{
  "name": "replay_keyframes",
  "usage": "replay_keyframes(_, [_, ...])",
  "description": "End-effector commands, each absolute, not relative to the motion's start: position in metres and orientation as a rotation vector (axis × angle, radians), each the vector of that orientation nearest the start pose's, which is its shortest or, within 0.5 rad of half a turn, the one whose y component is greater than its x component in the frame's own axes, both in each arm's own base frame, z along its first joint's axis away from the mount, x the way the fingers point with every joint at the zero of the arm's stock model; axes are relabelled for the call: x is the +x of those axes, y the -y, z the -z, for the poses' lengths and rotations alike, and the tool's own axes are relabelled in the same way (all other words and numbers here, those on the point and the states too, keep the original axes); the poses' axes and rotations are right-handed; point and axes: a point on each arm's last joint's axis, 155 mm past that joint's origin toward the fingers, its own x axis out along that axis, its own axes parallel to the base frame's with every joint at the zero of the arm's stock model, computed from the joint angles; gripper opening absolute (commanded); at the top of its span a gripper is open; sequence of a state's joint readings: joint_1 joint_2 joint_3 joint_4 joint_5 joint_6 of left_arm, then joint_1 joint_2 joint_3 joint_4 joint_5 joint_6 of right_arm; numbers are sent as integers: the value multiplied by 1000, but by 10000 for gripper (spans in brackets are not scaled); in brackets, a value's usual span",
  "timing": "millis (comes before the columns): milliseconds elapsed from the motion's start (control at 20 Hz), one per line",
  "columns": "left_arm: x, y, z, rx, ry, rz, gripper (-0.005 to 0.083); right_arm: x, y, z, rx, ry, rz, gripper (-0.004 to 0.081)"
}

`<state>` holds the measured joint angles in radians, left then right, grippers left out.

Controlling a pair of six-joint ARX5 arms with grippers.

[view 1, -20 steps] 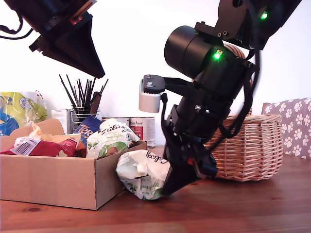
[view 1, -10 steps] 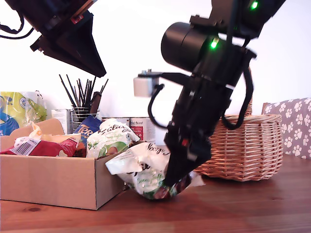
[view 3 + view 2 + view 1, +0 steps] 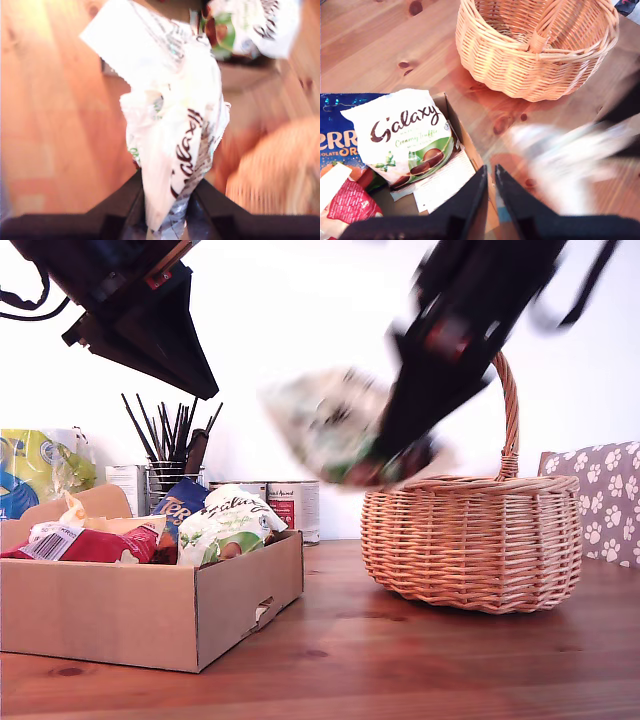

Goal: Move the bags of Easter eggs from the cardboard box on the left into the woven basket on the right side.

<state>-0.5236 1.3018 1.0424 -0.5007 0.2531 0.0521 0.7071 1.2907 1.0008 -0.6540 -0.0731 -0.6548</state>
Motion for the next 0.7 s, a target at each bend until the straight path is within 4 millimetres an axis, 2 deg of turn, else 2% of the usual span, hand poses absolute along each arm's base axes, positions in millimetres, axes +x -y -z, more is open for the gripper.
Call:
replay_keyframes(0, [304, 229, -185, 151, -743, 761, 24, 261, -215, -150, -884, -667, -932, 45])
replay_keyframes(200, [305, 230, -186, 151, -739, 762, 24, 292, -155, -156, -895, -738, -693, 45])
replay_keyframes(300, [305, 230, -186, 151, -739, 762, 24, 310, -132, -161, -841, -748, -589, 45])
replay_keyframes(400, [305, 230, -187, 151, -736, 762, 24, 335, -116, -174, -778, -696, -488, 45])
replay_keyframes(500, [306, 230, -187, 150, -731, 762, 24, 360, -109, -190, -714, -619, -410, 45])
replay_keyframes(650, [307, 231, -188, 149, -726, 763, 24, 377, -109, -190, -701, -589, -387, 45])
